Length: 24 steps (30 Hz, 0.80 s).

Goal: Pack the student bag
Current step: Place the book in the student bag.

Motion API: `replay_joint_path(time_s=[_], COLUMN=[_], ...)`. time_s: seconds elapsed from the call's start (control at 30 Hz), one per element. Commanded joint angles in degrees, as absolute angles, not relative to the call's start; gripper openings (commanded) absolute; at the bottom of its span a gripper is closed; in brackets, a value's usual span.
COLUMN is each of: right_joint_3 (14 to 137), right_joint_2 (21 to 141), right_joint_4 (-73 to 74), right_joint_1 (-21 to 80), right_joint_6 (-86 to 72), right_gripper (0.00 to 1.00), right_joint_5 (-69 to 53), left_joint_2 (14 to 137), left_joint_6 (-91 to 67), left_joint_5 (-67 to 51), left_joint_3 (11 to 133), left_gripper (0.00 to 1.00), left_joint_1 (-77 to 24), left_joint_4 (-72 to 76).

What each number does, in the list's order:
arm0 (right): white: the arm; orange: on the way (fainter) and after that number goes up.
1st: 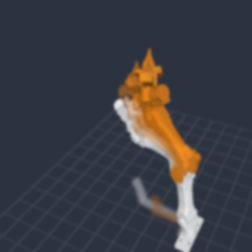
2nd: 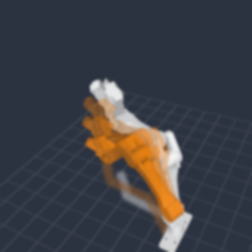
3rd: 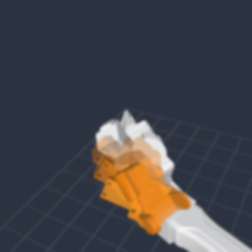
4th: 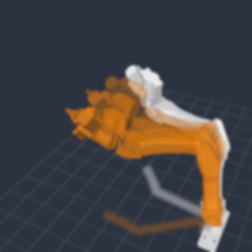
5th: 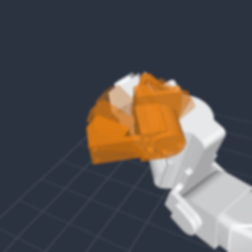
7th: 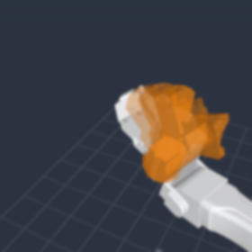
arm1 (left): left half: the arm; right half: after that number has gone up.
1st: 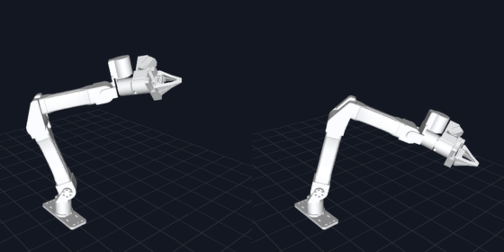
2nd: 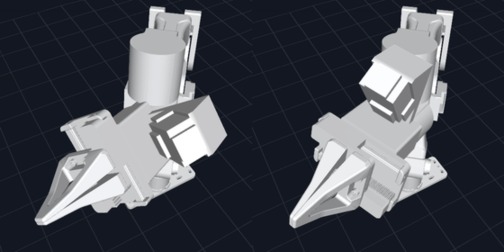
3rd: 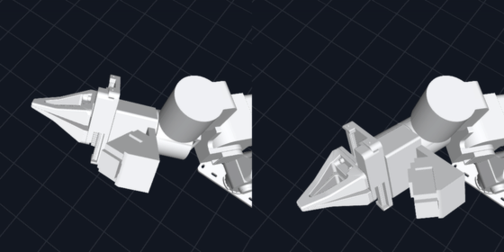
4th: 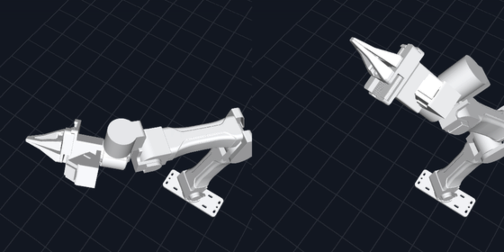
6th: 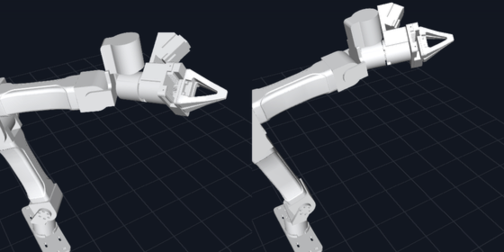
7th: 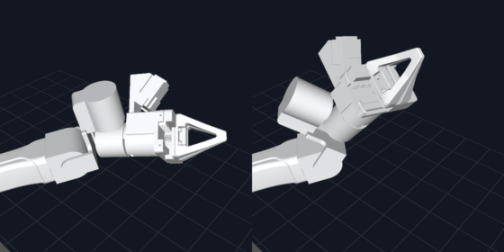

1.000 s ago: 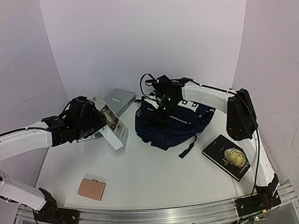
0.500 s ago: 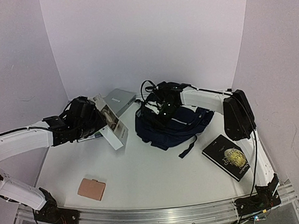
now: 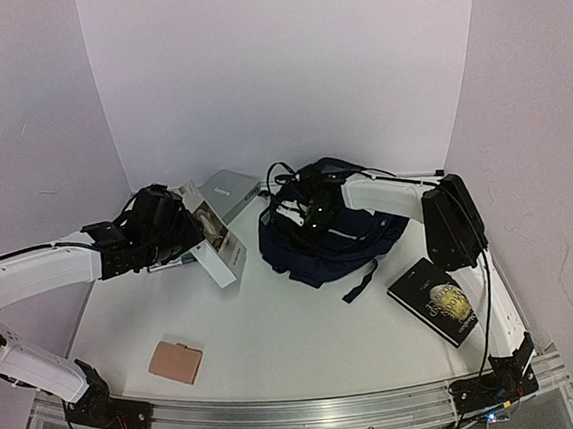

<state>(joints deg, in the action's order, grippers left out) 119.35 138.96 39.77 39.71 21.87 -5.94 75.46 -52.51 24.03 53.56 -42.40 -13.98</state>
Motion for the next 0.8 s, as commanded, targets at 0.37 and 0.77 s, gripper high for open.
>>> replay_joint_path(time_s=[0.37,0.77], right_joint_3=[130.6,144.1], right_joint_2=[134.1,131.0], right_joint_4=[45.4,42.0], right_joint_1=[40.2,33.5], right_joint_6=[15.1,4.9], right_gripper=[0.00,0.00], right_joint_5=[-13.6,-26.4], left_joint_2=[75.6,76.3], left_joint_6=[-50.9,-57.0], left_joint_5=[14.5,-4.3], left_joint_3=[55.2,51.3], left_gripper=[0.10,0.10], left_joint_1=[-41.3,-36.6], left_joint_4=[-5.7,8.2])
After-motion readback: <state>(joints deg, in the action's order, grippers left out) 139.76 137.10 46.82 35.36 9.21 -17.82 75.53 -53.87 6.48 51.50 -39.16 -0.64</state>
